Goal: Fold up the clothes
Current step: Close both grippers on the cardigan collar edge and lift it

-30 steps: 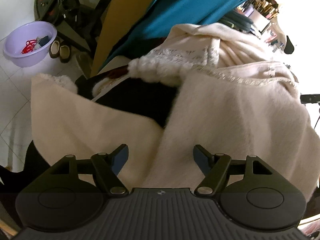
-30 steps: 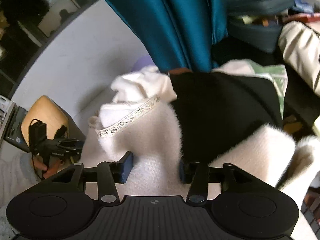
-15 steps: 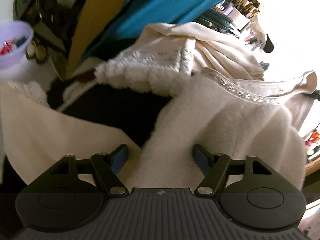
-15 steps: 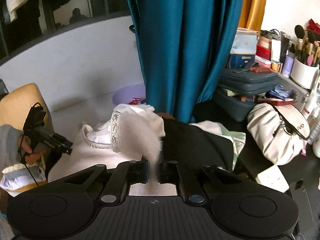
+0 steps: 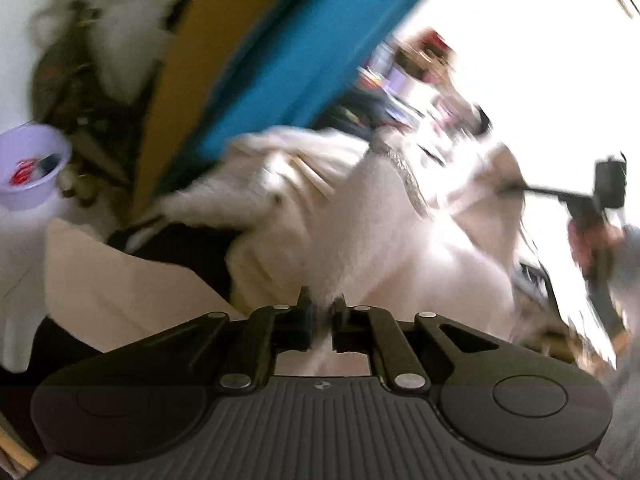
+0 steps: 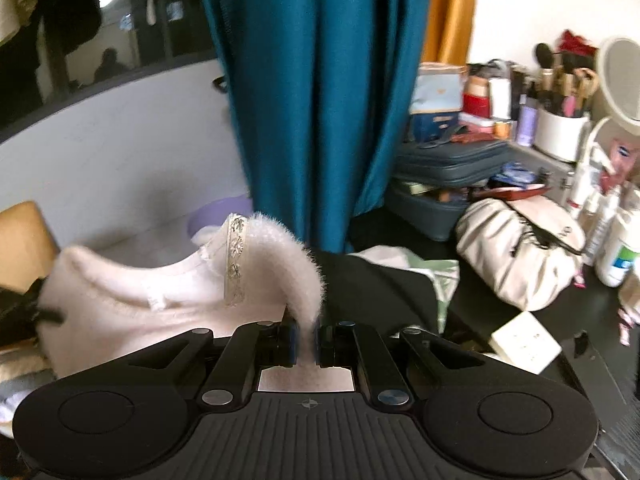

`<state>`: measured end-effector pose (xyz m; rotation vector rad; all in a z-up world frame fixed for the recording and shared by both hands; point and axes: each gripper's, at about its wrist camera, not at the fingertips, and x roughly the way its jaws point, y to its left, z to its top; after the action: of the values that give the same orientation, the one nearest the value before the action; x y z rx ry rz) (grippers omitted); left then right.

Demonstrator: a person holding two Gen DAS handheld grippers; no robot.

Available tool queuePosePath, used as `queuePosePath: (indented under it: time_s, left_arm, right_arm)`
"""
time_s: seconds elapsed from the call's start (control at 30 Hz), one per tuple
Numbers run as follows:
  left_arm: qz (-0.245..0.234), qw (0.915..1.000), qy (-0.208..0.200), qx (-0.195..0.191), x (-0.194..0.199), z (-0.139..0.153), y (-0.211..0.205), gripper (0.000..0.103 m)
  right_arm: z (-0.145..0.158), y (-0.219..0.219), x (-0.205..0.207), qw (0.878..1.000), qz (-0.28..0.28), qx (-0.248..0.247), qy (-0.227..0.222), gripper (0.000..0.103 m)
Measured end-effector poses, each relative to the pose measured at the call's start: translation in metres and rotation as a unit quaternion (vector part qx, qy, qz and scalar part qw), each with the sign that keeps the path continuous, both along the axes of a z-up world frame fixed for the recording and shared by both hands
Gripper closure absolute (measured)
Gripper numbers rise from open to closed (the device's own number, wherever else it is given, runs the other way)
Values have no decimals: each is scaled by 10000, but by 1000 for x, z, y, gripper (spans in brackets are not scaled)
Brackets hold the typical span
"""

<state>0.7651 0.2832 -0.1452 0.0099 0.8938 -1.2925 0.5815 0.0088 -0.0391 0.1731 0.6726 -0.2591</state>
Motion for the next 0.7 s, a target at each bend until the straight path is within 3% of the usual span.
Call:
queuePosePath:
  time_s: [0.1, 0.17, 0.23, 0.3, 0.33, 0.37, 0.47, 0.57, 0.63, 0.7]
  left_arm:
    - [-514, 9976, -282, 366, -16, -19, -20, 86]
    - [-875, 9926, -611, 587, -24, -28, -38, 68]
    - [-1013, 9865, -1069, 720, -32, -29, -49, 58]
    - [-1143, 9831, -1209, 770, -32, -32, -58, 58]
    - [-1193, 9828, -1164, 789, -30, -33, -61, 63]
    - [-1210, 9828, -1131, 816, -29, -34, -62, 86]
    - [-699, 9870, -1171, 854, -33, -25, -55, 92]
    - [443, 9925, -979, 587, -37, 9, -24, 95]
    - [1317, 9882, -745, 249, -37, 36, -5, 96]
    - [2081, 9756, -665, -219, -48, 67, 11, 96]
  right_arm:
    - [-1, -3, -6, 10000, -92, 0, 15, 96]
    - [-3, -2, -9, 9999, -88, -40, 60, 96]
    - [-5, -1, -12, 9999, -96, -20, 75, 96]
    - [-6, 0, -14, 9999, -119, 6, 68, 96]
    - [-6, 1, -15, 9999, -123, 11, 64, 96]
    - [-7, 1, -16, 9999, -117, 13, 66, 96]
    - [-9, 4, -20, 9999, -99, 14, 51, 96]
    - [-9, 6, -27, 9999, -119, 87, -83, 96]
    - [-5, 9, -33, 9994, -122, 196, -274, 96]
    - [3, 14, -41, 9982, -73, 260, -535, 96]
